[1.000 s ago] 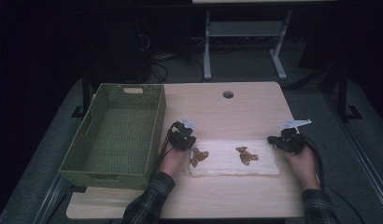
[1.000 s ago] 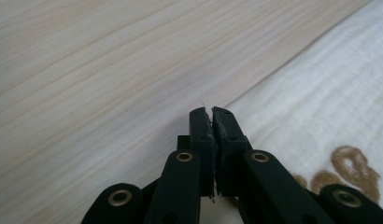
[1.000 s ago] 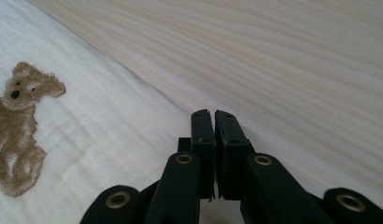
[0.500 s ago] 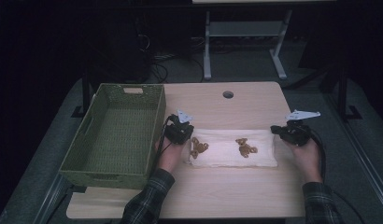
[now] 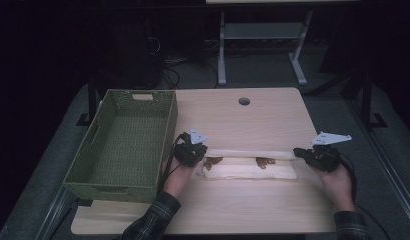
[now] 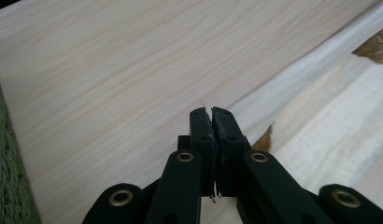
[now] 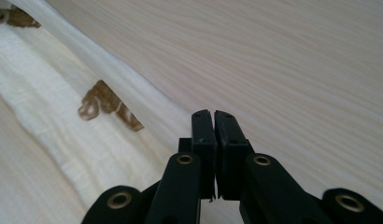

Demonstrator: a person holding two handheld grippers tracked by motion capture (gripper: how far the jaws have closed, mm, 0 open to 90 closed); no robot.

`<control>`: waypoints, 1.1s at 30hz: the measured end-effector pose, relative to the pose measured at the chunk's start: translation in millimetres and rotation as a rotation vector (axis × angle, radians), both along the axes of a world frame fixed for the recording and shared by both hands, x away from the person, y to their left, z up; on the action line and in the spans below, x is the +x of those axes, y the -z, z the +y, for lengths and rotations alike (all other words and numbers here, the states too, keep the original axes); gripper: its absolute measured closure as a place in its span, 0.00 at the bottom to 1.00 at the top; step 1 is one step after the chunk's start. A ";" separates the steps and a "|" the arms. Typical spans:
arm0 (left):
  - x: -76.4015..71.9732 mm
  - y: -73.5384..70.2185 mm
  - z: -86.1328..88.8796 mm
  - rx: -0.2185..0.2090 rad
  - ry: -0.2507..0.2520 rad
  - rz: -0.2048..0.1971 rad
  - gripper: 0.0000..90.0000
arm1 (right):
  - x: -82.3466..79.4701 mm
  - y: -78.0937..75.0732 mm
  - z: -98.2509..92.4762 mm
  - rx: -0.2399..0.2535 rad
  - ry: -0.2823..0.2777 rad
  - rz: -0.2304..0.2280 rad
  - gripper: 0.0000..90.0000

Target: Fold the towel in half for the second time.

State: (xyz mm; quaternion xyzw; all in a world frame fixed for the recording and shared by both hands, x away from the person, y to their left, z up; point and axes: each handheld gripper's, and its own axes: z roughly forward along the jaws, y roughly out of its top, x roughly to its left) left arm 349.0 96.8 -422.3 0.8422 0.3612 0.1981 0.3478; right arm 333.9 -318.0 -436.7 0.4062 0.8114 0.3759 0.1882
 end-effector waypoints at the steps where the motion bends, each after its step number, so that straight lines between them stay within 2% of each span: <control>1: -3.0 -0.9 0.0 0.004 0.004 0.003 0.98 | -2.7 -0.1 -0.6 0.002 -0.001 0.000 0.97; 6: -13.8 -0.2 0.1 0.027 0.015 0.012 0.98 | -15.1 0.6 -1.5 0.000 -0.016 0.003 0.97; 15: -28.8 11.0 -0.5 0.061 0.034 0.041 0.98 | -33.5 5.0 0.6 -0.004 -0.028 0.030 0.97; 19: -35.1 13.5 -0.1 0.058 0.045 0.052 0.97 | -39.9 10.0 2.9 -0.032 -0.035 0.050 0.97; 24: -39.7 14.7 1.5 0.052 0.045 0.068 0.96 | -44.2 11.4 4.0 -0.029 -0.042 0.061 0.96; 25: -41.2 13.8 1.4 0.048 0.041 0.064 0.95 | -44.5 11.4 4.4 -0.035 -0.045 0.062 0.95; 27: -43.0 11.8 1.4 0.035 0.042 0.051 0.83 | -45.9 10.2 5.4 -0.044 -0.036 0.053 0.84; 29: -44.1 8.2 1.6 0.014 0.037 0.041 0.75 | -46.4 7.3 4.1 -0.007 -0.035 0.050 0.75; 33: -42.0 1.4 0.8 -0.017 0.034 0.022 0.64 | -45.4 -1.4 3.8 0.026 -0.023 0.021 0.67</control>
